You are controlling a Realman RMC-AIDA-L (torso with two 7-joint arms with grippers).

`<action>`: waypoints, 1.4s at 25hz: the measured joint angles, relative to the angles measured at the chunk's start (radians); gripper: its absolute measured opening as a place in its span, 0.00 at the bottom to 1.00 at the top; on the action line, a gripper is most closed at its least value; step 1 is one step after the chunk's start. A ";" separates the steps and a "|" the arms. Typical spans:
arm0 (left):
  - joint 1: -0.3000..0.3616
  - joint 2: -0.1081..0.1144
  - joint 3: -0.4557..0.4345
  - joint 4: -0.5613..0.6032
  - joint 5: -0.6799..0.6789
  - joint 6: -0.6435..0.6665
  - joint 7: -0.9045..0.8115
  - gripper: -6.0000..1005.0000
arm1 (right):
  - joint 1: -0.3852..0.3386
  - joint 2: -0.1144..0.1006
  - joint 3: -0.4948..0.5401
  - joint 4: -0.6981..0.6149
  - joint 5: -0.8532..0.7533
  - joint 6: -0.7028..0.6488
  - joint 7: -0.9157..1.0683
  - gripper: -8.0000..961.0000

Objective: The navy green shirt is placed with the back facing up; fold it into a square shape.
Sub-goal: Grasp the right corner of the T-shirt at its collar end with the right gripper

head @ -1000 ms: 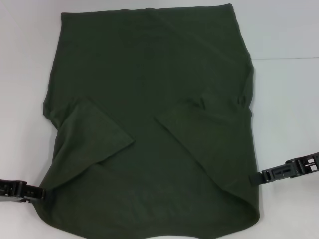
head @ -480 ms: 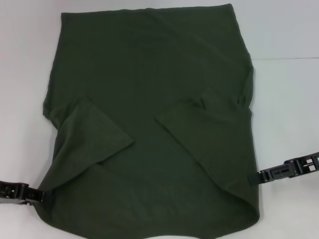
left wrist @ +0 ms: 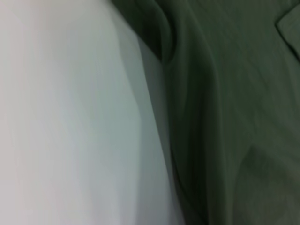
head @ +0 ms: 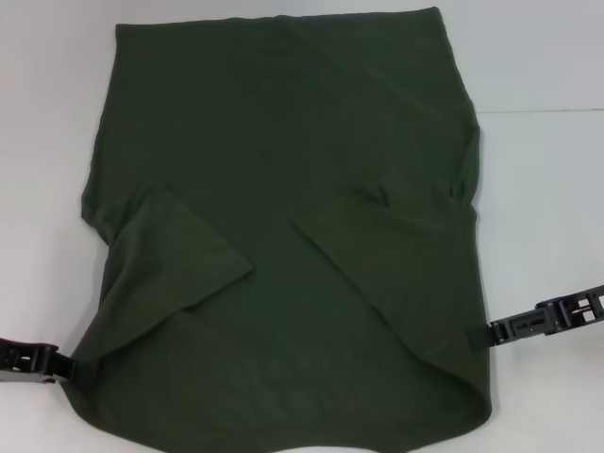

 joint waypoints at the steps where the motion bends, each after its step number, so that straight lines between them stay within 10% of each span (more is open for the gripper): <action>1: -0.001 0.000 0.000 -0.001 0.000 0.000 0.000 0.26 | 0.000 0.000 -0.001 0.000 -0.001 0.000 0.000 0.92; 5: -0.002 0.002 0.001 -0.001 0.001 -0.001 -0.001 0.07 | 0.000 0.001 -0.002 0.000 -0.007 0.004 0.004 0.92; 35: -0.016 0.002 0.001 0.000 -0.009 0.016 0.023 0.03 | 0.049 0.030 -0.002 0.055 -0.162 0.060 0.123 0.92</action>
